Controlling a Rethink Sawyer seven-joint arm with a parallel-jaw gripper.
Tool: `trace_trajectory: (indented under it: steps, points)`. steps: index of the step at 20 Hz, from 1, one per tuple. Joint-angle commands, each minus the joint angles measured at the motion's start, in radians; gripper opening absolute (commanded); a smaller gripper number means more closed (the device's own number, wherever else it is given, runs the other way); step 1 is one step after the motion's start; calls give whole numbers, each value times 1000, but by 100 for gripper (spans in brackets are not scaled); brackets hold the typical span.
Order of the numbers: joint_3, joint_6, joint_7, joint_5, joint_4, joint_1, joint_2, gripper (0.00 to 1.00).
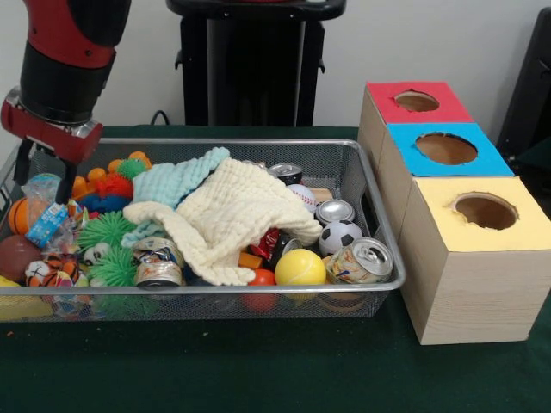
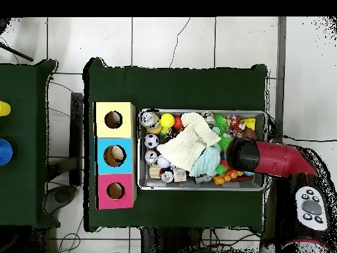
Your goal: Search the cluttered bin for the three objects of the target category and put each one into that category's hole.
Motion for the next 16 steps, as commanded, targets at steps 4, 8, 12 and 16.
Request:
trace_trajectory:
  steps: [4, 8, 12, 16]
  points:
    - [8, -169, 155, -13, 122, 10, 73, 100]
    - [-4, -162, 163, 11, 121, 21, 87, 100]
    - [-6, -184, 175, 31, 121, 26, 107, 100]
    - [-10, -196, 181, 42, 123, 29, 117, 100]
